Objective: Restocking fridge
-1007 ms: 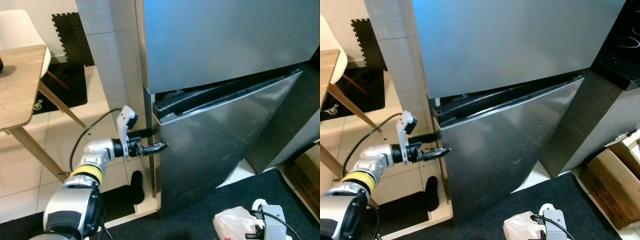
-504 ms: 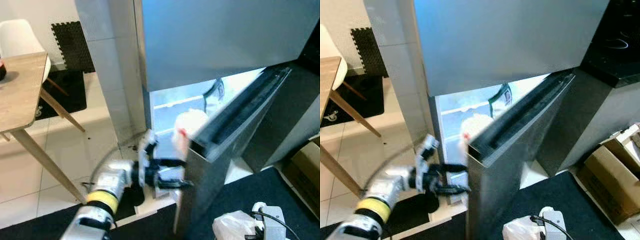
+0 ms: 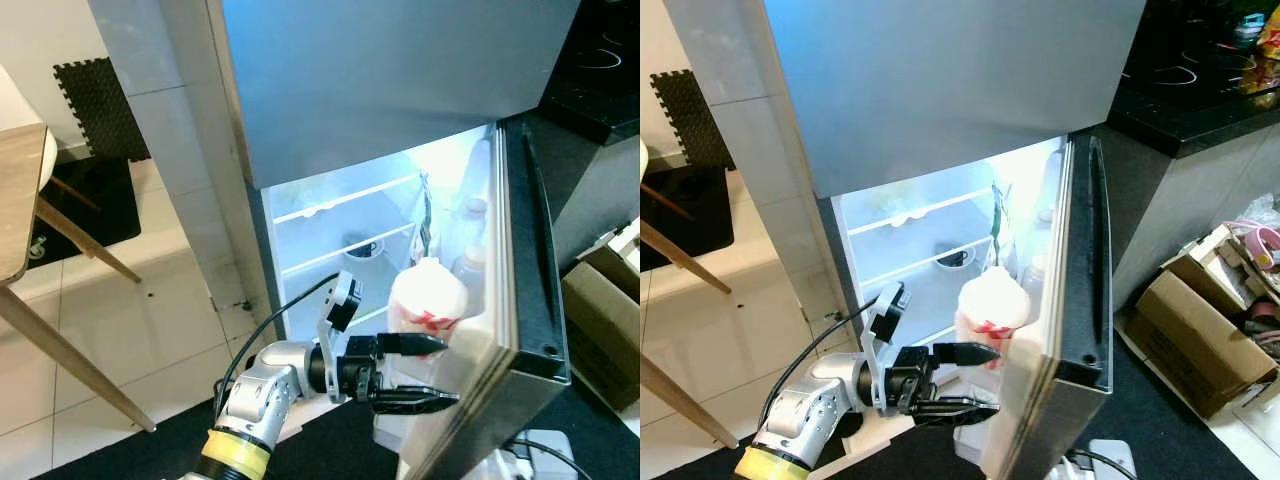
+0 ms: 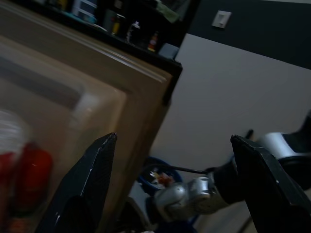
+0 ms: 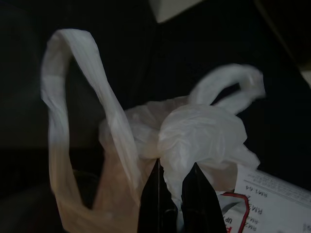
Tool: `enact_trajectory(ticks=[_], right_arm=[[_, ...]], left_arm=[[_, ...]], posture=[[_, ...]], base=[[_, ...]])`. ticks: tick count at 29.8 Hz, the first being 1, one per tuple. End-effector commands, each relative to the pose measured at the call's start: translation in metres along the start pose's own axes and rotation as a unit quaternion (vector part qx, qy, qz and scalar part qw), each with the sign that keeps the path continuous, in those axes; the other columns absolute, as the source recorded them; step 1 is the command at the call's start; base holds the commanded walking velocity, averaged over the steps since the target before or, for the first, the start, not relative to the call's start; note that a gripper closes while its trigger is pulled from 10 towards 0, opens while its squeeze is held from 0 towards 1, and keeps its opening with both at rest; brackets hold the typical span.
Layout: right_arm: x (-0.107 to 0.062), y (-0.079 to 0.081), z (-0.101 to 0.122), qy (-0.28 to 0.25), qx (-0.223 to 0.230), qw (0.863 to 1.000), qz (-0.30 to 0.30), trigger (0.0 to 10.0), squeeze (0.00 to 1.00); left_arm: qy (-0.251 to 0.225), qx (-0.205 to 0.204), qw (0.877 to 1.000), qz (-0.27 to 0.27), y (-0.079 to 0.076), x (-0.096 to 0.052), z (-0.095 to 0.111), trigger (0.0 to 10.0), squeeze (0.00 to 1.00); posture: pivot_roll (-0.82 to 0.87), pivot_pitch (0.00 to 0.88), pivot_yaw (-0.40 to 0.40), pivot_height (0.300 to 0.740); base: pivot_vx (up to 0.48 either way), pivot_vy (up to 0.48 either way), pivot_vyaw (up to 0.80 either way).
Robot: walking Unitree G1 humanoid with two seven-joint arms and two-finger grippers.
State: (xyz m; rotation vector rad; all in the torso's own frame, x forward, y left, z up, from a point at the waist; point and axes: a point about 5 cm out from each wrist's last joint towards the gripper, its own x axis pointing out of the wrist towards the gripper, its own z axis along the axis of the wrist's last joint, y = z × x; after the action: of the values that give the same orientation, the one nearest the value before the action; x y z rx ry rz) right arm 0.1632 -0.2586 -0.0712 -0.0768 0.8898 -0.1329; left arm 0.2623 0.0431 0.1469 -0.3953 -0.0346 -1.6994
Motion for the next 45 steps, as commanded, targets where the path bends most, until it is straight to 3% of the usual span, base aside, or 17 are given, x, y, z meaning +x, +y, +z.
enact_trajectory(ticks=[1, 6, 9, 12, 14, 18, 20, 21, 23, 25, 26, 27, 28, 30, 32, 36, 45], right_arm=[[-0.001, 0.003, -0.006, 0.009, 0.000, 1.000, 0.005, 10.0, 0.00], [-0.003, 0.003, -0.012, 0.015, 0.000, 1.000, 0.005, 10.0, 0.00], [-0.004, 0.003, -0.015, 0.019, 0.004, 1.000, 0.002, 10.0, 0.00], [-0.004, 0.003, -0.017, 0.020, 0.009, 1.000, -0.001, 10.0, 0.00], [-0.005, 0.001, -0.019, 0.025, 0.011, 1.000, -0.005, 10.0, 0.00], [-0.006, 0.000, -0.025, 0.035, 0.011, 0.999, -0.010, 10.0, 0.00], [-0.008, -0.001, -0.031, 0.047, 0.011, 0.999, -0.017, 10.0, 0.00], [-0.008, -0.001, -0.031, 0.047, 0.011, 0.999, -0.017, 10.0, 0.00], [-0.008, -0.001, -0.032, 0.049, 0.010, 0.998, -0.033, 10.0, 0.00], [-0.008, -0.001, -0.032, 0.049, 0.010, 0.998, -0.033, 10.0, 0.00], [-0.007, -0.002, -0.031, 0.048, 0.009, 0.998, -0.038, 10.0, 0.00], [-0.007, -0.002, -0.031, 0.048, 0.009, 0.998, -0.038, 10.0, 0.00], [-0.007, -0.002, -0.029, 0.047, 0.007, 0.998, -0.042, 10.0, 0.00], [-0.007, -0.002, -0.029, 0.047, 0.007, 0.998, -0.042, 10.0, 0.00], [-0.004, -0.006, -0.023, 0.047, 0.005, 0.998, -0.047, 10.0, 0.00], [-0.003, -0.012, -0.016, 0.047, 0.004, 0.997, -0.054, 10.0, 0.00], [-0.001, -0.010, -0.015, 0.048, 0.013, 0.997, -0.063, 10.0, 0.00]], left_arm=[[-0.009, 0.002, 1.000, 0.016, 0.000, 0.001, 0.000, 10.0, 0.00], [0.023, 0.033, 0.994, 0.098, 0.013, -0.012, -0.002, 10.0, 0.00], [0.106, 0.086, 0.971, 0.197, 0.023, -0.043, -0.011, 10.0, 0.00], [0.108, 0.079, 0.952, 0.275, 0.029, -0.068, -0.012, 10.0, 0.00], [0.134, 0.090, 0.907, 0.390, 0.036, -0.099, -0.016, 10.0, 0.00], [0.139, 0.080, 0.870, 0.466, 0.035, -0.124, -0.023, 10.0, 0.00], [0.133, 0.033, 0.819, 0.557, 0.028, -0.156, -0.043, 10.0, 0.00], [0.133, 0.033, 0.819, 0.557, 0.028, -0.156, -0.043, 10.0, 0.00], [0.146, -0.031, 0.745, 0.650, 0.010, -0.188, -0.080, 10.0, 0.00], [0.146, -0.031, 0.745, 0.650, 0.010, -0.188, -0.080, 10.0, 0.00], [0.154, -0.053, 0.720, 0.674, 0.003, -0.197, -0.093, 10.0, 0.00], [0.154, -0.053, 0.720, 0.674, 0.003, -0.197, -0.093, 10.0, 0.00], [0.161, -0.079, 0.692, 0.699, -0.010, -0.203, -0.111, 10.0, 0.00], [0.161, -0.079, 0.692, 0.699, -0.010, -0.203, -0.111, 10.0, 0.00], [0.184, -0.114, 0.664, 0.716, -0.030, -0.205, -0.141, 10.0, 0.00], [0.205, -0.148, 0.638, 0.727, -0.044, -0.203, -0.164, 10.0, 0.00], [0.227, -0.153, 0.617, 0.738, -0.044, -0.200, -0.174, 10.0, 0.00]], posture=[[-0.15, 0.086, 0.009, 0.740], [-0.16, 0.088, 0.014, 0.740], [-0.16, 0.092, 0.029, 0.740], [-0.16, 0.092, 0.032, 0.740], [-0.14, 0.091, 0.020, 0.740], [-0.13, 0.091, 0.016, 0.740], [-0.11, 0.089, 0.018, 0.740], [-0.11, 0.089, 0.018, 0.740], [-0.11, 0.086, 0.017, 0.740], [-0.11, 0.086, 0.017, 0.740], [-0.11, 0.086, 0.017, 0.740], [-0.11, 0.086, 0.017, 0.740], [-0.11, 0.084, 0.014, 0.740], [-0.11, 0.084, 0.014, 0.740], [-0.10, 0.074, -0.002, 0.740], [-0.09, 0.070, -0.004, 0.740], [-0.10, 0.061, 0.016, 0.740]], base=[[0.000, 0.000, 0.00], [0.000, 0.000, 0.00], [0.000, 0.000, 0.00], [0.000, 0.000, 0.00], [0.000, 0.000, 0.00], [0.000, 0.000, 0.00], [0.000, 0.000, 0.00], [0.000, 0.000, 0.00], [0.000, 0.000, 0.00], [0.000, 0.000, 0.00], [0.000, 0.000, 0.00], [0.000, 0.000, 0.00], [0.000, 0.000, 0.00], [0.000, 0.000, 0.00], [0.000, 0.000, 0.00], [0.000, 0.000, 0.00], [0.000, 0.000, 0.00]])
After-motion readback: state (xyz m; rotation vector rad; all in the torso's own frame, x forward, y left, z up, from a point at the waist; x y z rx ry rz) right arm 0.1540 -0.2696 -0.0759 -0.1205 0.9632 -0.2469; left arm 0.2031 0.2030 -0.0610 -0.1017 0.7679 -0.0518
